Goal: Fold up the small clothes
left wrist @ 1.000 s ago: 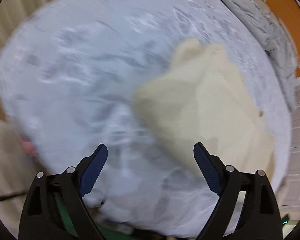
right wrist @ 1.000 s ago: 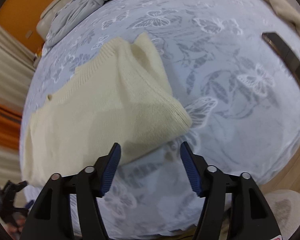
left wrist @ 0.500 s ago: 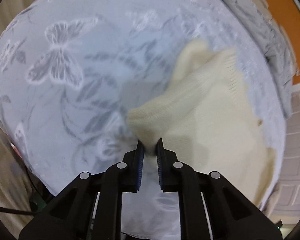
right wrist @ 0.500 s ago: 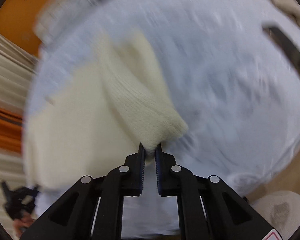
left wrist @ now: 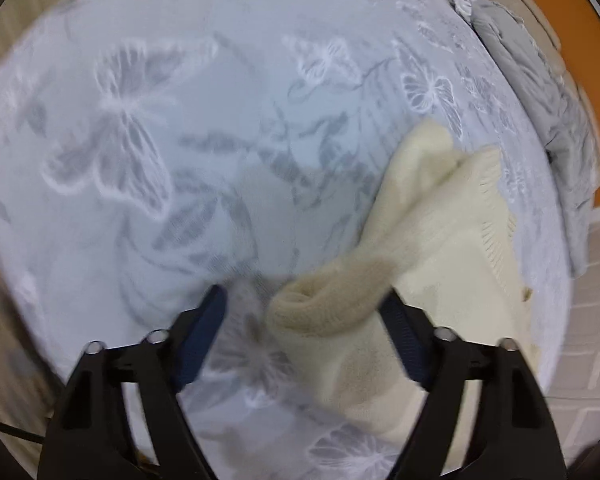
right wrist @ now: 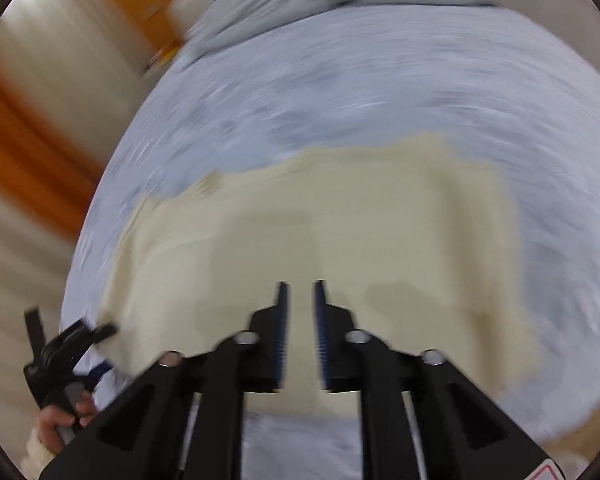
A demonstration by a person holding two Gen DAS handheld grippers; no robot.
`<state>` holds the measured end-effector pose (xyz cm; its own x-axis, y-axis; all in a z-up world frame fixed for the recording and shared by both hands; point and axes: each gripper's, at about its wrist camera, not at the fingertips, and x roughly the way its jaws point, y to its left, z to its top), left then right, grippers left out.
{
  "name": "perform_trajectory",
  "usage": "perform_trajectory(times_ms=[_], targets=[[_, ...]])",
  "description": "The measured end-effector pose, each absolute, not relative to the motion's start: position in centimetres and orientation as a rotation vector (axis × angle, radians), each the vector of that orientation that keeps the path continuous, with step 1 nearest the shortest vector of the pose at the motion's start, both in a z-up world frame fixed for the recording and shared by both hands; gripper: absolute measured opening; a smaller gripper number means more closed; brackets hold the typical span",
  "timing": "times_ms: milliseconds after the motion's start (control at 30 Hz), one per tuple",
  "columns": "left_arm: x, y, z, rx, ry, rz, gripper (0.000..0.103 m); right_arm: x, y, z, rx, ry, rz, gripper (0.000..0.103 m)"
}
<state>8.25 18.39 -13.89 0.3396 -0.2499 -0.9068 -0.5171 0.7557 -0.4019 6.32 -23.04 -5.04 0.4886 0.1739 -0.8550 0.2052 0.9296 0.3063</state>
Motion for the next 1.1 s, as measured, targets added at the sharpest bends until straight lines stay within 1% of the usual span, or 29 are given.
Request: perform_trajectory(times_ms=[33, 67, 133, 167, 233, 267, 300, 333, 400, 433, 467, 500, 533, 567, 600, 633, 667, 700, 767, 800, 867, 900, 933, 1000, 1100], targets=[[8.1, 18.4, -14.1, -0.762, 1.236, 0.191, 0.065, 8.0, -21.3, -5.7, 0.368, 1.091, 0.014, 0.007], [8.0, 18.3, -14.0, -0.767, 1.23, 0.176, 0.056, 10.1, -19.3, -7.0, 0.344, 1.127, 0.039, 0.007], [8.3, 17.6, -13.7, -0.736, 1.231, 0.13, 0.042, 12.5, -16.9, -10.3, 0.321, 1.213, 0.06, 0.007], [8.2, 17.3, -13.3, -0.699, 1.228, 0.122, 0.036, 14.0, -15.5, -12.6, 0.291, 1.289, 0.061, 0.003], [8.3, 17.0, -13.0, -0.672, 1.231, 0.118, 0.033, 14.6, -14.3, -13.5, 0.221, 1.284, 0.039, 0.005], [8.4, 17.1, -13.0, -0.676, 1.237, 0.113, 0.033, 15.0, -13.5, -13.0, 0.176, 1.308, 0.034, 0.009], [8.4, 17.5, -13.0, -0.707, 1.244, 0.104, 0.034, 15.1, -13.1, -12.2, 0.163, 1.311, 0.032, 0.006], [8.6, 18.0, -13.2, -0.744, 1.249, 0.094, 0.039, 15.0, -13.0, -10.9, 0.186, 1.276, 0.063, 0.004], [8.9, 19.0, -14.0, -0.817, 1.256, 0.095, 0.05, 14.7, -13.0, -9.5, 0.202, 1.24, 0.062, 0.004], [8.8, 19.3, -14.6, -0.85, 1.26, 0.102, 0.064, 14.7, -13.2, -9.4, 0.203, 1.234, 0.043, 0.004], [8.9, 19.6, -15.3, -0.907, 1.25, 0.097, 0.066, 14.9, -13.4, -10.3, 0.205, 1.254, 0.027, 0.004], [8.9, 19.7, -15.5, -0.933, 1.235, 0.101, 0.067, 15.1, -13.6, -11.9, 0.195, 1.307, 0.004, 0.001], [9.0, 19.6, -15.5, -0.936, 1.229, 0.105, 0.067, 15.1, -13.9, -13.3, 0.199, 1.352, -0.004, 0.001], [9.1, 19.3, -15.3, -0.918, 1.228, 0.105, 0.058, 15.1, -14.0, -13.8, 0.217, 1.318, 0.008, 0.001], [9.4, 19.0, -15.0, -0.907, 1.223, 0.069, 0.044, 15.1, -14.2, -13.8, 0.213, 1.312, 0.013, 0.0], [9.6, 18.7, -14.8, -0.891, 1.236, 0.059, 0.036, 15.3, -14.1, -13.6, 0.215, 1.319, 0.007, 0.0], [9.5, 18.7, -14.2, -0.879, 1.235, 0.061, 0.03, 15.1, -14.3, -13.2, 0.224, 1.32, 0.007, 0.0], [9.4, 18.5, -13.0, -0.884, 1.22, 0.04, 0.028, 15.0, -14.4, -12.6, 0.239, 1.311, 0.009, 0.001], [9.3, 17.5, -10.3, -0.858, 1.184, -0.012, 0.023, 13.8, -15.8, -11.0, 0.302, 1.261, 0.01, 0.001], [9.4, 16.2, -8.1, -0.816, 1.156, -0.062, 0.022, 13.0, -16.8, -10.6, 0.324, 1.243, -0.001, 0.002], [9.1, 13.0, -4.3, -0.703, 1.111, -0.138, 0.019, 10.5, -19.3, -9.6, 0.381, 1.204, -0.033, 0.002], [8.7, 10.2, -1.6, -0.616, 1.074, -0.199, 0.019, 9.3, -20.4, -9.2, 0.394, 1.186, -0.052, 0.003], [8.4, 8.1, -0.1, -0.558, 1.052, -0.235, 0.019, 7.6, -21.8, -8.8, 0.406, 1.168, -0.079, 0.004], [7.5, 3.1, 2.2, -0.464, 1.027, -0.323, 0.019, 4.9, -24.1, -8.2, 0.424, 1.147, -0.124, 0.009], [6.3, -4.2, 2.9, -0.348, 1.031, -0.443, 0.019, 0.4, -28.4, -7.7, 0.471, 1.126, -0.184, 0.01]])
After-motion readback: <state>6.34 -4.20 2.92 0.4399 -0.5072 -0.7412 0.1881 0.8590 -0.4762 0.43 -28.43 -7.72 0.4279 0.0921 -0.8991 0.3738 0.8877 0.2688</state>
